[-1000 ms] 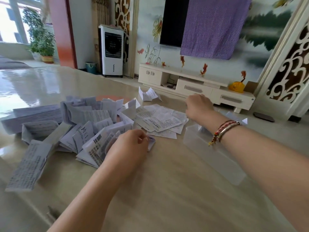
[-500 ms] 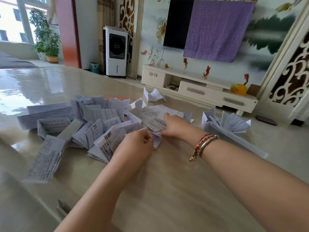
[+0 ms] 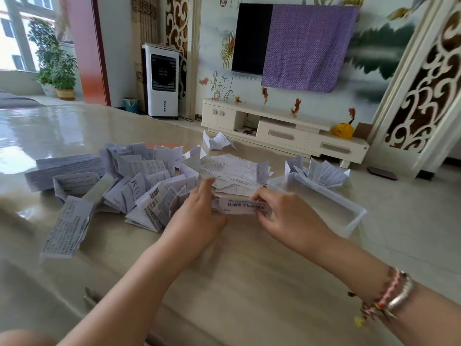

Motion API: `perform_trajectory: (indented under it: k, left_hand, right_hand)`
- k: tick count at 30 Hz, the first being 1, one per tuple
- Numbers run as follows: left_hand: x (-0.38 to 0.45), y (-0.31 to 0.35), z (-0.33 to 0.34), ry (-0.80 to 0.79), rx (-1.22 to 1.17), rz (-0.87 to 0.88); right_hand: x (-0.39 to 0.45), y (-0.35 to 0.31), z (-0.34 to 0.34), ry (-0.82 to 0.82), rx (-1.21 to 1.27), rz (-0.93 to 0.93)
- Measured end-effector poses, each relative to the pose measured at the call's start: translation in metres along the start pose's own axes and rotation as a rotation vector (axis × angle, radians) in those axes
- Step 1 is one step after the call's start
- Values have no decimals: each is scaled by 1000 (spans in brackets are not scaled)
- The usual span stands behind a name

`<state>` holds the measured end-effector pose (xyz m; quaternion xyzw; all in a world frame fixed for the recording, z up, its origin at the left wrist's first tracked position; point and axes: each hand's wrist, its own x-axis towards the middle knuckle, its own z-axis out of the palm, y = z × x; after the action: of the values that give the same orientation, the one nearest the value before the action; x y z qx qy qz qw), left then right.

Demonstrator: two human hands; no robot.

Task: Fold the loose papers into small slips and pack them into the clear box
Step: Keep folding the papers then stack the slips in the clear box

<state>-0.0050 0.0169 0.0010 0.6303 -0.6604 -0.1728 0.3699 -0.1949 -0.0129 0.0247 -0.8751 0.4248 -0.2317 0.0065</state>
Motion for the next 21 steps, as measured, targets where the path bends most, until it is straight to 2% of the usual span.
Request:
perform_trajectory:
  k: [5, 7, 10, 12, 17, 21]
  left_hand:
    - [-9, 10, 4, -45, -185, 20]
    - [-14, 13, 4, -65, -209, 13]
    - [-21, 15, 6, -122, -245, -30]
    - [-23, 14, 9, -153, -310, -116]
    - [-28, 18, 8, -200, -622, -352]
    - [-30, 22, 2, -220, -699, -374]
  right_hand:
    - [-27, 6, -9, -89, 208, 64]
    - [-34, 7, -9, -173, 279, 91]
    - [-44, 8, -6, -313, 292, 100]
    - [-51, 7, -5, -347, 266, 84]
    - [-62, 7, 1, -237, 116, -1]
    - [-65, 8, 6, -116, 163, 16]
